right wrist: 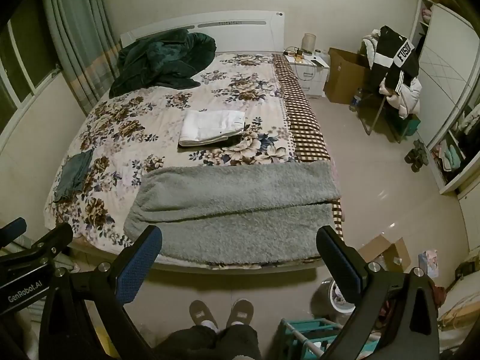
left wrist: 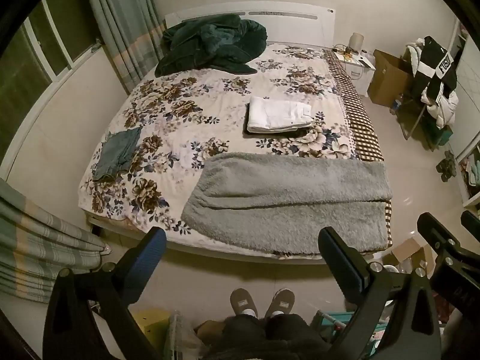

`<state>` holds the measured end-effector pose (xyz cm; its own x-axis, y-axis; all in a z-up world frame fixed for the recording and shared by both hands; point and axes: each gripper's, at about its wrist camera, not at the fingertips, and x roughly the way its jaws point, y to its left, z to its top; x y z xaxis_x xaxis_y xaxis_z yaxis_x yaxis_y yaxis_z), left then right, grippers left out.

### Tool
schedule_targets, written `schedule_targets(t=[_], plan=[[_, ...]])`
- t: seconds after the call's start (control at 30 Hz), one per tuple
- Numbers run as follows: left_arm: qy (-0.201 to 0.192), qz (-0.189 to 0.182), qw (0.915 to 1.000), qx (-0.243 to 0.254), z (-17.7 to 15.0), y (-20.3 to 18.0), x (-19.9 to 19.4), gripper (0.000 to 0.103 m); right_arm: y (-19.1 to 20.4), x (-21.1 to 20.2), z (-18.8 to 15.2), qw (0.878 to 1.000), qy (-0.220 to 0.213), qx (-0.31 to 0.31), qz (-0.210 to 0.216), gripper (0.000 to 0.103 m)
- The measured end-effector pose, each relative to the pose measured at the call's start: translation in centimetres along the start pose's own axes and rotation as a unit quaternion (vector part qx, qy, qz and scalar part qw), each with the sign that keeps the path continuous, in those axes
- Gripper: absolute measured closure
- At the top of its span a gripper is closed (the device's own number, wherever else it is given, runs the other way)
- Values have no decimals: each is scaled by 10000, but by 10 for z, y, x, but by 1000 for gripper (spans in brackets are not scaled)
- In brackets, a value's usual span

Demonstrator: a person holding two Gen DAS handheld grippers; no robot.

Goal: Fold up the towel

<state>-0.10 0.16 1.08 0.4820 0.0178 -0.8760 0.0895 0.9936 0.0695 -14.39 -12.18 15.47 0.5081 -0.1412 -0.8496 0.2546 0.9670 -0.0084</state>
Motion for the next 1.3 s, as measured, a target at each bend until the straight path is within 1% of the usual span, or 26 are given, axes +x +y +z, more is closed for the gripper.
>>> schedule_targets(t=[0.23,0.3,0.43,0.5,1.2,1.23,1.3], plan=[[-1,-8,10000,10,0,1,4,0,-1,-1,1,10000,1,7,0,0],[-7,-6,10000,6,8,2,6,0,-1,-1,1,10000,0,5,0,0],[-29,5,10000,-14,13,6,4,0,-1,-1,1,10000,-4,6,6,0],[-56,-1,10000,-34,23,14,-5,0,-1,-2,0,10000,-1,7,12,0],[-119,7,9999,-45,24,13,-11,0,-4,-10,-4,10000,-36,14,5,0],[-125,5,9999,-48,25,13,-11,0,8,-13,2,10000,-32,15,4,0],[-130,7,9999,-45,26,13,-12,0,8,-14,1,10000,-35,15,2,0]])
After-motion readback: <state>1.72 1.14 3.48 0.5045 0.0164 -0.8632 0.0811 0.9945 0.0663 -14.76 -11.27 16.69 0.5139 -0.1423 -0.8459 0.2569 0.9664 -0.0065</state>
